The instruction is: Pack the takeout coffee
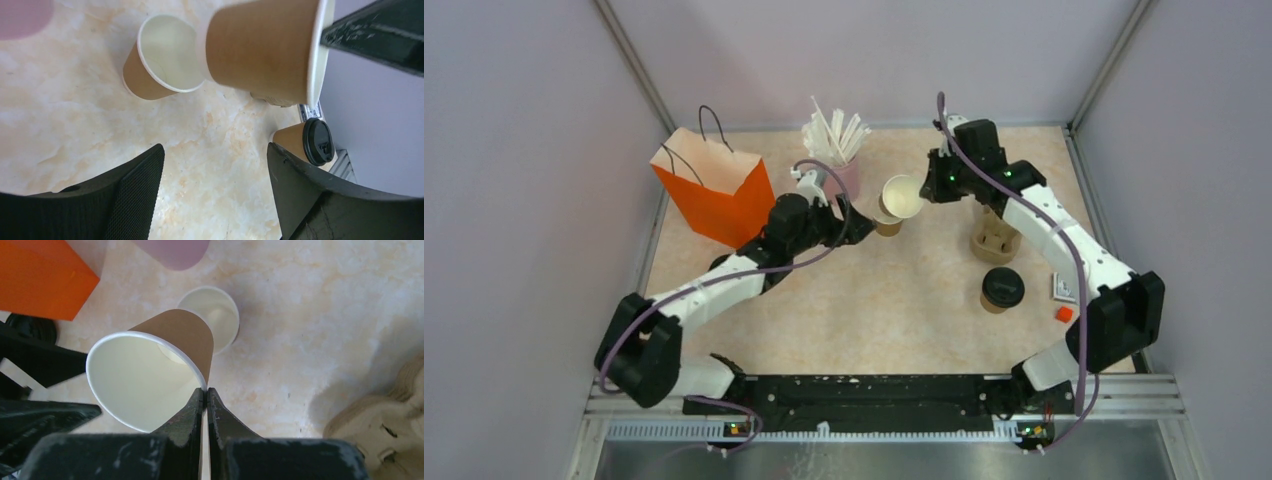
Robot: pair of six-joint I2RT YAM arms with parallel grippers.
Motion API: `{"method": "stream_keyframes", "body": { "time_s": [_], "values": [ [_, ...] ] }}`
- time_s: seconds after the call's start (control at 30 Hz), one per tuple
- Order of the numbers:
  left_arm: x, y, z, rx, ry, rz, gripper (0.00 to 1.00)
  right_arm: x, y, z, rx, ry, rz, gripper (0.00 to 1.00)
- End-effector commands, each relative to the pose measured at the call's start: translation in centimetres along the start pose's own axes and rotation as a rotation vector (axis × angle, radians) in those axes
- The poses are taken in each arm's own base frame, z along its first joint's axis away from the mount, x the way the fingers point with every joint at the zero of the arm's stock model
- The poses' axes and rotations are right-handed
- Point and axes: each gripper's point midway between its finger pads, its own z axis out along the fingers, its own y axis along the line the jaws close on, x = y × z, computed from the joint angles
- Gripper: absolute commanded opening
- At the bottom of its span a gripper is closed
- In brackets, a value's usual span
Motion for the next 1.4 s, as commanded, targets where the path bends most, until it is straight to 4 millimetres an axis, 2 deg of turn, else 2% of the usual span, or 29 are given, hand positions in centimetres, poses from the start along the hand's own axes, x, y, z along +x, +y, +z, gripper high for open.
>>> {"method": "stream_keyframes", "body": {
  "time_s": [0.0, 0.13, 0.23, 0.33, 0.43, 0.6, 0.7, 0.77, 0.97, 1.07, 1.23, 1.37],
  "values": [
    [-3.2, -1.2, -4.5, -0.068, -0.067, 0.141, 0.81, 2.3, 1.4, -4.6, -0.026, 0.011, -0.04, 0.0],
    [-4.1, -0.2, -9.2, -0.196, -0.113, 0.156, 0.88, 6.4, 2.6, -5.7, -0.01, 0.059, -0.074, 0.0],
    [-5.0, 2.4, -12.9, -0.363, -0.212, 0.117, 0.93, 9.7, 3.6, -5.6, -0.017, 0.114, -0.092, 0.0],
    [-5.8, 4.9, -16.4, -0.509, -0.323, 0.091, 0.99, 12.0, 4.7, -5.0, -0.043, 0.135, -0.09, 0.0],
    [-5.6, 8.5, -18.6, -0.715, -0.324, 0.116, 0.99, 14.4, 5.4, -4.2, -0.058, 0.182, -0.107, 0.0],
    [-5.1, 14.6, -20.6, -0.994, -0.251, 0.148, 0.98, 17.2, 5.2, -2.7, -0.03, 0.251, -0.144, 0.0],
    [-3.9, 18.0, -21.1, -1.075, -0.182, 0.101, 0.94, 17.7, 5.2, -2.2, -0.029, 0.264, -0.155, 0.04],
    [-3.0, 19.5, -21.1, -1.106, -0.146, 0.09, 0.92, 17.6, 5.1, -2.1, -0.024, 0.264, -0.161, 0.08],
    [-1.7, 21.1, -20.7, -1.158, -0.075, 0.087, 0.89, 16.3, 5.6, -2.9, -0.042, 0.229, -0.182, 0.21],
    [-1.0, 21.9, -20.9, -1.205, -0.023, 0.097, 0.87, 15.3, 6.1, -3.7, -0.067, 0.196, -0.183, 0.2],
    [-0.3, 22.3, -19.9, -1.196, 0.042, 0.103, 0.67, 13.0, 6.9, -5.7, -0.106, 0.099, -0.182, 0.2],
    [0.8, 22.9, -19.9, -1.21, 0.075, 0.087, 0.61, 11.8, 7.1, -7.1, -0.121, 0.045, -0.182, 0.2]
  ]
}}
